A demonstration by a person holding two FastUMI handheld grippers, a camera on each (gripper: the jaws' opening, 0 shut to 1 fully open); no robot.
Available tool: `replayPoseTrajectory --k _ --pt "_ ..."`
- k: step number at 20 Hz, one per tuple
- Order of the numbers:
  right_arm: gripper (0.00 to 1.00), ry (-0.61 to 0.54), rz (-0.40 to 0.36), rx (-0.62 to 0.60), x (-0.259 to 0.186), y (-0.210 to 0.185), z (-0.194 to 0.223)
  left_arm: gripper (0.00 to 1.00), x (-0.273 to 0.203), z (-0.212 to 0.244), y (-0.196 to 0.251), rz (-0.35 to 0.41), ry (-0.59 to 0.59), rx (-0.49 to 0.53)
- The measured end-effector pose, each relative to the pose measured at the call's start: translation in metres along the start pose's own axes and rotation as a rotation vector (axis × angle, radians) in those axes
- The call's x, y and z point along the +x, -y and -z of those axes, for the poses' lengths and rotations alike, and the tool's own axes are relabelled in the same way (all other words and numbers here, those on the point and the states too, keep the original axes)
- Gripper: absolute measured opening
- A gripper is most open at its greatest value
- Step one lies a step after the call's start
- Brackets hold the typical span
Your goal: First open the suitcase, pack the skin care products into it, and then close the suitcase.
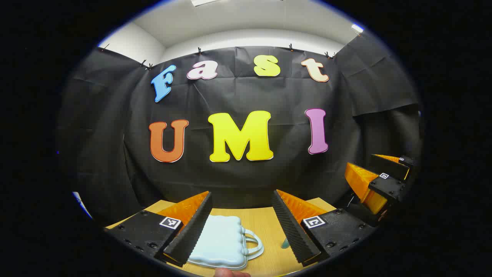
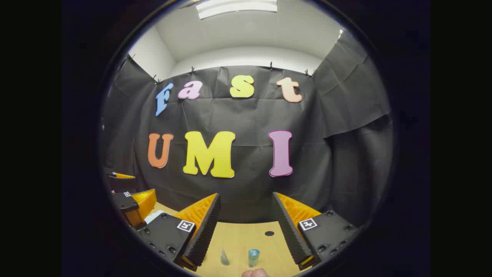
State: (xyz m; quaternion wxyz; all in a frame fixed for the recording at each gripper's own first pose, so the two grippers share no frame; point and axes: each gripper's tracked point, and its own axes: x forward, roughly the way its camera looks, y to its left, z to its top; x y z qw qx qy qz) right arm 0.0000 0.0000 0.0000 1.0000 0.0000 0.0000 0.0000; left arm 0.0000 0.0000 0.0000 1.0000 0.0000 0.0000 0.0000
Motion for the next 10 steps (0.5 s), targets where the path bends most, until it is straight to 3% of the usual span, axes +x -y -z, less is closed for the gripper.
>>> replayPoseTrajectory --k 10 --pt "0.8 -0.008 0.02 0.005 0.002 0.0061 0.0 0.99 0.0049 0.0023 0.0044 0.011 -0.004 -0.001"
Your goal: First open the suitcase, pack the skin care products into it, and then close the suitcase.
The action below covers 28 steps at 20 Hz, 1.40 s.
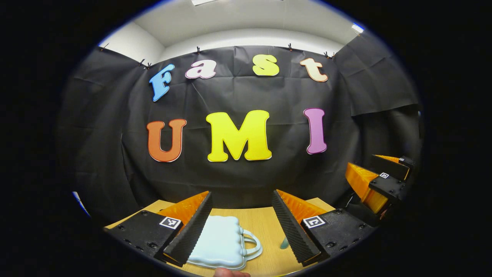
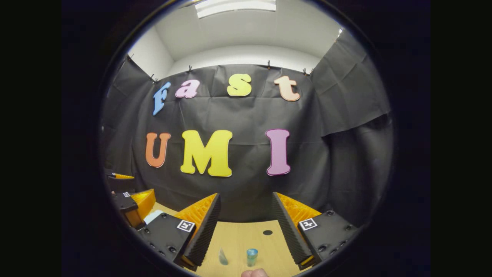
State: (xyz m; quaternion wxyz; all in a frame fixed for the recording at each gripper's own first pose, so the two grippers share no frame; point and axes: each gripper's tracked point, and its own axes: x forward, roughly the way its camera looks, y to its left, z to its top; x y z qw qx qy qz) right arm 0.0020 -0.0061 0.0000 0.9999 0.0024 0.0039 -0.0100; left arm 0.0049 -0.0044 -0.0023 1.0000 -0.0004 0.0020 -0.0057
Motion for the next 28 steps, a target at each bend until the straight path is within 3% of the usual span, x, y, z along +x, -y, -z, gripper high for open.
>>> replayPoseTrajectory --k 10,18,21,28 --pt "0.8 -0.009 -0.002 0.004 -0.001 0.004 0.004 0.99 0.001 0.002 0.002 0.004 0.005 0.008" --pt "0.79 -0.06 0.037 -0.045 -0.008 0.037 0.023 0.99 0.0 0.041 0.037 0.145 -0.081 0.093" --pt "0.8 -0.089 0.052 -0.075 -0.015 0.053 0.035 1.0 0.006 0.081 0.049 0.218 -0.163 0.212" --pt "0.79 -0.143 0.125 -0.108 -0.024 0.097 0.054 0.99 0.023 0.189 0.058 0.373 -0.382 0.625"
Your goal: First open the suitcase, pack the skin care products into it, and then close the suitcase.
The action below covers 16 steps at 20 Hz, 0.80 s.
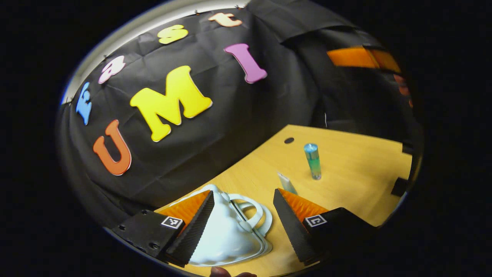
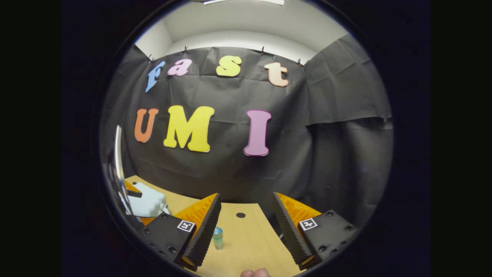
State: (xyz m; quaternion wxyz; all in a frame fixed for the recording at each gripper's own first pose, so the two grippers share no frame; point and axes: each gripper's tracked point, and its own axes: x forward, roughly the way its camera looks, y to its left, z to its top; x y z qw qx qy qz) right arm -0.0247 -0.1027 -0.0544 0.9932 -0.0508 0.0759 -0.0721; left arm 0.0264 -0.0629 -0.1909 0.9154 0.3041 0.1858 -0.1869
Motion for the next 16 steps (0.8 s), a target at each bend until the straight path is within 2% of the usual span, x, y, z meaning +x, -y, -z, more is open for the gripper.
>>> replayPoseTrajectory --k 5,9,12,16 --pt "0.79 -0.009 0.054 -0.011 0.002 0.027 0.003 0.98 0.041 0.054 0.013 0.074 -0.21 0.22" --pt "0.79 -0.028 0.099 -0.016 0.002 0.046 0.011 0.98 0.063 0.075 0.012 0.078 -0.299 0.329" --pt "0.77 -0.041 0.128 -0.013 0.001 0.057 0.016 0.96 0.078 0.086 0.011 0.091 -0.346 0.366" --pt "0.8 -0.05 0.158 -0.014 0.0 0.066 0.02 0.9 0.09 0.097 0.018 0.131 -0.419 0.402"
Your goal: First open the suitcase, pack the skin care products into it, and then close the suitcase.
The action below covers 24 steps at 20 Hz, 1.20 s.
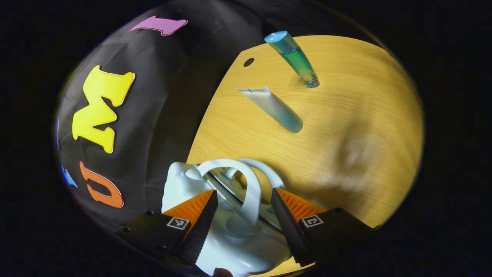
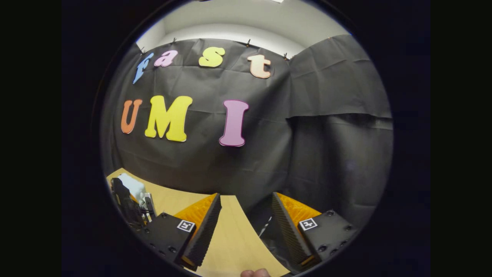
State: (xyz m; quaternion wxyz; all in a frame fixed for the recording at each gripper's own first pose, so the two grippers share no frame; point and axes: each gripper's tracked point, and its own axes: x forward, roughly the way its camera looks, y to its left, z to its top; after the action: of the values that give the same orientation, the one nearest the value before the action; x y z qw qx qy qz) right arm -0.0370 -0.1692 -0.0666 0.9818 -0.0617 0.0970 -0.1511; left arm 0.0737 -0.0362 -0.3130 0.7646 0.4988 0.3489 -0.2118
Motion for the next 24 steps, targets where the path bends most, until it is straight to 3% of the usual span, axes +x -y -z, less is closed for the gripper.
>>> replayPoseTrajectory --k 4,5,6,7,9,11,16,20,24 --pt "0.8 -0.015 0.029 0.007 -0.001 0.007 0.005 0.7 0.01 0.0 0.013 0.064 -0.041 0.042" --pt "0.8 -0.016 0.035 0.01 -0.002 0.008 0.004 0.55 0.01 -0.001 0.004 0.024 -0.038 0.06" --pt "0.8 -0.016 0.039 0.013 -0.003 0.008 0.005 0.45 0.01 -0.003 0.004 0.034 -0.031 0.062" --pt "0.8 -0.015 0.04 0.015 -0.004 0.008 0.005 0.28 0.009 -0.001 0.004 0.03 -0.031 0.056" --pt "0.8 -0.015 0.036 0.013 -0.006 0.004 0.005 0.27 0.006 -0.004 -0.001 0.009 -0.016 0.051" --pt "0.8 -0.011 0.027 0.014 -0.008 -0.001 0.003 0.18 -0.004 -0.005 -0.013 -0.013 0.008 0.029" --pt "0.8 0.005 0.002 0.032 -0.012 -0.019 0.0 0.11 -0.05 -0.009 -0.074 -0.106 0.147 -0.143" --pt "0.8 0.022 -0.056 0.038 -0.013 -0.049 -0.007 0.06 -0.103 0.022 -0.15 -0.229 0.254 -0.388" --pt "0.8 0.046 -0.131 0.026 -0.013 -0.086 -0.021 0.03 -0.149 0.103 -0.231 -0.383 0.305 -0.622"
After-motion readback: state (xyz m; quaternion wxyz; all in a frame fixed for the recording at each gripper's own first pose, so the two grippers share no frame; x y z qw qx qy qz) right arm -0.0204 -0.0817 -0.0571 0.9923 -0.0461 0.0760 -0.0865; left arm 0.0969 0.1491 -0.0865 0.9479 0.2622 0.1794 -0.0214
